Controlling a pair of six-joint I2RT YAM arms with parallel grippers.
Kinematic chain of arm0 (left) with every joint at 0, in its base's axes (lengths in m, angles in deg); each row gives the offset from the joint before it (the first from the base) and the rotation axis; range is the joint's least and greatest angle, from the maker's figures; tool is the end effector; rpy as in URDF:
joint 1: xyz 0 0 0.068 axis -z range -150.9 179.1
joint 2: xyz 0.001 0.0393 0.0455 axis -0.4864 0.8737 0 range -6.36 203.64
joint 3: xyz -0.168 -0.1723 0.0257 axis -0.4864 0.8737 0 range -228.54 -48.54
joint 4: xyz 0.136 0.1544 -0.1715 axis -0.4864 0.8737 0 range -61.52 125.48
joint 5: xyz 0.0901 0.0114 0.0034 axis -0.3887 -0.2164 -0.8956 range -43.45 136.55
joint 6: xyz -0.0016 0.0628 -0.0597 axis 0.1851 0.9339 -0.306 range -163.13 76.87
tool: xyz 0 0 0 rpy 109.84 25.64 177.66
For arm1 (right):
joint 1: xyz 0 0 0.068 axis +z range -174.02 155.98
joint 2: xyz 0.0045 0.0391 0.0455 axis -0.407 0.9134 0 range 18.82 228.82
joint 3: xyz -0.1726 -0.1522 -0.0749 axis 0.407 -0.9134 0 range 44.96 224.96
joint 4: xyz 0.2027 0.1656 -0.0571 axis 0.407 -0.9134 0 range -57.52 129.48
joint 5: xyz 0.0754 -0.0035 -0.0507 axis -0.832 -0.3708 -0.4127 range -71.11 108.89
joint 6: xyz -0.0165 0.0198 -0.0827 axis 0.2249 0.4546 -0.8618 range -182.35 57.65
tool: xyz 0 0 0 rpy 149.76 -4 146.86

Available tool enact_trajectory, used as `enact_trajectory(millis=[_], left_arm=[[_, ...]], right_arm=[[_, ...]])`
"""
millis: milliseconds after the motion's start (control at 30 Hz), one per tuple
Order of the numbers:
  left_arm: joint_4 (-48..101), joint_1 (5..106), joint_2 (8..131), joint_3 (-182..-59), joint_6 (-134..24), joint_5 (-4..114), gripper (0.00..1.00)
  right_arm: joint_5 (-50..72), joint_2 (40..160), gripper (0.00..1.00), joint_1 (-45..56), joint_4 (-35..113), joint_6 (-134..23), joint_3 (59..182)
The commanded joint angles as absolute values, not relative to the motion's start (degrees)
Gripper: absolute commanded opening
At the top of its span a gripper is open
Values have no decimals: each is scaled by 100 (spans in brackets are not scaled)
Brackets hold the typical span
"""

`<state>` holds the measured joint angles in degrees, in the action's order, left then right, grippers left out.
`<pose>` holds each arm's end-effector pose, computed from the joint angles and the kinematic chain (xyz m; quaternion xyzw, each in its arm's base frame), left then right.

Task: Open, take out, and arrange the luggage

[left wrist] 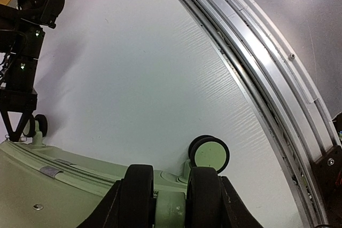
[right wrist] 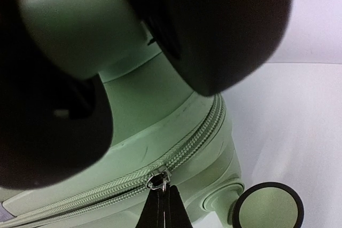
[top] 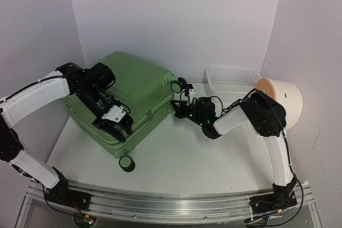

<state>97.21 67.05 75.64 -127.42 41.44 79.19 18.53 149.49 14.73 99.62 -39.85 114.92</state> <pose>0.1998 -0.2083 0.2579 0.8523 0.4168 -0.1950 0.2489 0.3876 0.3116 0.0977 -0.1026 0.7032 0.3603 0.6043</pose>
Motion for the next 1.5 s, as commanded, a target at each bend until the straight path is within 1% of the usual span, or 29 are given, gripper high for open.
enact_trajectory(millis=[0,167,367,533,567,600,633,667,700,733,767,800,900,1000,1133,1200,1267,1367,1433,1467], left_arm=[[11052,6687,6936,-12565,3933,8003,0],[11064,6690,6665,-12210,4112,7848,0],[11062,6690,6466,-11973,4231,7763,0],[11038,6691,6453,-11894,4450,7761,0],[10922,6691,6482,-11911,4440,7767,4],[10720,6690,6511,-11948,4319,7780,13],[10357,6690,6539,-12027,3980,7790,38],[9916,6691,6581,-12132,3815,7779,58],[9602,6690,6657,-12282,3736,7762,75],[9273,6690,6748,-12412,3695,7747,87],[8915,6690,6857,-12595,3598,7741,97],[8622,6690,6965,-12756,3510,7740,99],[7976,6690,7453,-13480,3206,7840,100],[7252,6691,8170,-14353,2412,7923,100],[7230,6722,9804,-15997,2072,7230,100],[7279,6728,10452,-16802,1893,7119,100],[7260,6758,10826,-17231,1976,7187,100],[6682,6892,11183,-17415,2156,6898,100],[6662,6982,11630,-18001,2198,6743,100],[6873,7009,11958,-18549,2199,6747,100]], right_arm=[[2170,14668,0,858,10297,-3695,11251],[1321,14632,0,630,10347,-3754,11345],[806,14721,0,312,10352,-3580,11545],[422,14800,0,283,10119,-3854,11886],[338,14793,0,287,10046,-3941,11921],[269,14785,0,293,9980,-4010,11947],[206,14776,0,301,9970,-4033,11958],[99,14765,0,312,9959,-4062,11965],[17,14739,0,342,9931,-4145,11974],[-54,14704,0,387,9890,-4232,11983],[-114,14665,0,433,9865,-4338,11990],[-146,14613,0,474,9835,-4392,11999],[-194,14526,0,544,9819,-4419,12042],[-231,14477,0,572,9787,-4429,12081],[-224,14431,0,688,9633,-4554,12144],[-219,14413,0,761,9544,-4597,12188],[-229,14395,0,809,9536,-4594,12204],[-231,14371,0,853,9522,-4627,12198],[-236,14347,0,866,9519,-4630,12178],[-244,14327,0,880,9508,-4646,12169]])
